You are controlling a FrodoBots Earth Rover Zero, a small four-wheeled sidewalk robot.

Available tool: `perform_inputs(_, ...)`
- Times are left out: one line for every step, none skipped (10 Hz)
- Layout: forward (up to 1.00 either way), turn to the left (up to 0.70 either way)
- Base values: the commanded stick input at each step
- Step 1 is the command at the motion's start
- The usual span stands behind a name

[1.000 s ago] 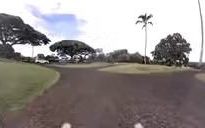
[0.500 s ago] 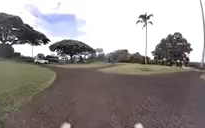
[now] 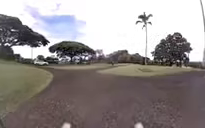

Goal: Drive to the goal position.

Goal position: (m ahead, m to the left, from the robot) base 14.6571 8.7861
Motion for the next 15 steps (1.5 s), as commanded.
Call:
perform_inputs(0.70, 0.00)
perform_inputs(0.70, 0.00)
perform_inputs(0.70, 0.00)
perform_inputs(0.70, 0.00)
perform_inputs(0.70, 0.00)
perform_inputs(0.70, 0.00)
perform_inputs(0.70, 0.25)
perform_inputs(0.70, 0.35)
perform_inputs(0.70, 0.35)
perform_inputs(0.70, 0.35)
perform_inputs(0.70, 0.35)
perform_inputs(0.70, 0.30)
perform_inputs(0.70, 0.05)
perform_inputs(0.70, 0.00)
perform_inputs(0.70, 0.00)
